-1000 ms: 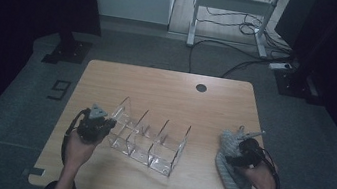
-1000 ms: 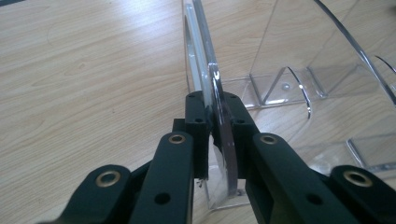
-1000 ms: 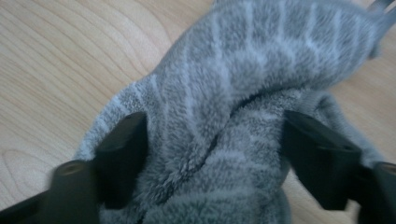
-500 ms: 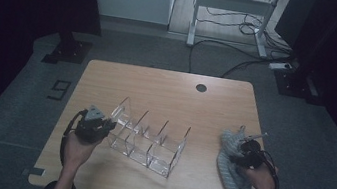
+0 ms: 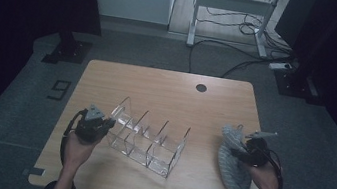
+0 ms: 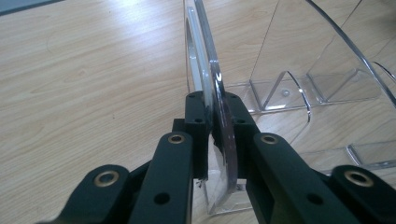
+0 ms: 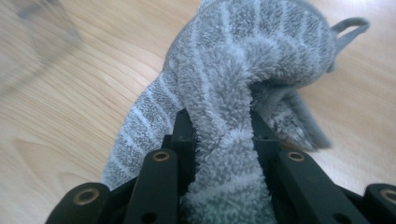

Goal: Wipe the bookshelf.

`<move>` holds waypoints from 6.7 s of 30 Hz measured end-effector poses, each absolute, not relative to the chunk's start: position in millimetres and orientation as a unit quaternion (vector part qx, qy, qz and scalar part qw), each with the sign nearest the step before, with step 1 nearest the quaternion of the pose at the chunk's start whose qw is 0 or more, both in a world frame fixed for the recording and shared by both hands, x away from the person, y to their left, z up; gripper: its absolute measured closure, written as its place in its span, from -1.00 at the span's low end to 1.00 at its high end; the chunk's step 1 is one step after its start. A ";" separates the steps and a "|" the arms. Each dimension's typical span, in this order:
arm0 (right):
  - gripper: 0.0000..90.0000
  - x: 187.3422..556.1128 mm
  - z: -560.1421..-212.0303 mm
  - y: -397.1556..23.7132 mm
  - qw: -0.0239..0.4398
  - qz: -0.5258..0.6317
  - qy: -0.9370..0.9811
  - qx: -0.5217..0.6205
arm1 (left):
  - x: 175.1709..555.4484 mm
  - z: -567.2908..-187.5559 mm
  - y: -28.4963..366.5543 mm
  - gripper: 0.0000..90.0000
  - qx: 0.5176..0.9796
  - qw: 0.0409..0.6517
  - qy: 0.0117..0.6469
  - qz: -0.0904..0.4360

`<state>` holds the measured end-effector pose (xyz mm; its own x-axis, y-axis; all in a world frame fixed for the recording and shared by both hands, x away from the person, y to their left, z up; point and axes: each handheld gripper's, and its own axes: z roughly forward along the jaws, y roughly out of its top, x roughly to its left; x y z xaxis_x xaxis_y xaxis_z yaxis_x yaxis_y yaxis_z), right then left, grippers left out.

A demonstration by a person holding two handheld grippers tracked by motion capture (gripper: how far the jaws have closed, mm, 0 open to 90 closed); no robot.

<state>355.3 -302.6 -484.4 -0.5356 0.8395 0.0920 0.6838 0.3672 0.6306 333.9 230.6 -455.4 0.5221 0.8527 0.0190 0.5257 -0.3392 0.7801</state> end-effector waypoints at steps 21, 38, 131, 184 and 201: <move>0.54 344.5 -444.2 -226.9 0.122 0.392 0.840 0.356 | 336.0 -456.2 230.7 0.86 0.787 0.377 0.437 0.220; 0.54 348.2 -447.6 -177.7 0.113 0.416 0.847 0.311 | 337.3 -455.5 227.8 0.87 0.790 0.367 0.436 0.226; 0.53 279.8 -478.4 -128.4 0.027 0.343 0.909 0.235 | 338.7 -454.3 221.4 0.88 0.784 0.343 0.463 0.233; 0.52 357.2 -485.3 -169.2 0.071 0.367 0.855 0.360 | 339.9 -454.1 226.3 0.90 0.793 0.352 0.447 0.218; 0.51 369.8 -514.4 -159.4 0.079 0.314 0.871 0.370 | 340.0 -454.1 226.4 0.89 0.792 0.352 0.449 0.217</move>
